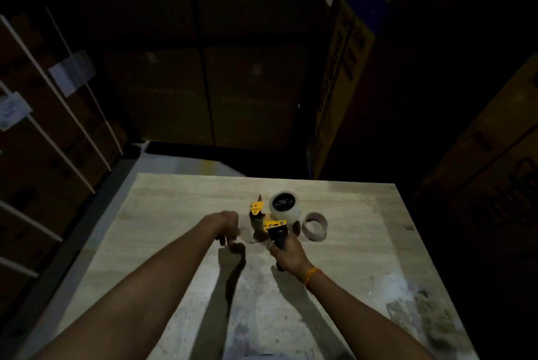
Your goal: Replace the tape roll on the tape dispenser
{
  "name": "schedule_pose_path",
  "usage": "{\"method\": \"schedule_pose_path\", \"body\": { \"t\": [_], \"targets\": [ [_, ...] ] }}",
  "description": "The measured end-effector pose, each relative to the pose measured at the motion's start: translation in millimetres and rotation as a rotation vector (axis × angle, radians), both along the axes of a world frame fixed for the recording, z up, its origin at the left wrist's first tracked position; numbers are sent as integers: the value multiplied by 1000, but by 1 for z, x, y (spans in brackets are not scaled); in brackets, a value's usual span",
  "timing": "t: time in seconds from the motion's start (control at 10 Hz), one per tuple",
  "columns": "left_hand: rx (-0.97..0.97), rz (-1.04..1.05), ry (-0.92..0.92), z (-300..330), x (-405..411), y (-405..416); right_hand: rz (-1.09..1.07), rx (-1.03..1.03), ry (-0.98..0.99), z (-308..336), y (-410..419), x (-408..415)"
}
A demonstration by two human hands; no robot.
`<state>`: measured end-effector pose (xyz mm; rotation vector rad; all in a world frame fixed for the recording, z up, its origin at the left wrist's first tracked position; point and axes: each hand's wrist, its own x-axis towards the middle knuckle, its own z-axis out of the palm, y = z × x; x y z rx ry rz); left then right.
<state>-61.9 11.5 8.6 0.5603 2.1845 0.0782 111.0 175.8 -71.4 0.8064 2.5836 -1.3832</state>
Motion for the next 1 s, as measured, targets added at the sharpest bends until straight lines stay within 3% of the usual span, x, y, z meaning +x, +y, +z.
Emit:
{"method": "schedule_pose_path", "body": {
  "t": [0.3,0.5,0.7,1.0],
  "targets": [
    [85,24,-3,-31,47,-9,73,21,-97,-1,-25,0],
    [157,65,-24,-38,57,-19,46,-72,-270,-5,-25,-1],
    [163,48,-23,-45,62,-20,179,-10,-375,5,-10,4],
    [236,-41,389,-6,37,0,195,226,-140,64,44,-17]
  ]
}}
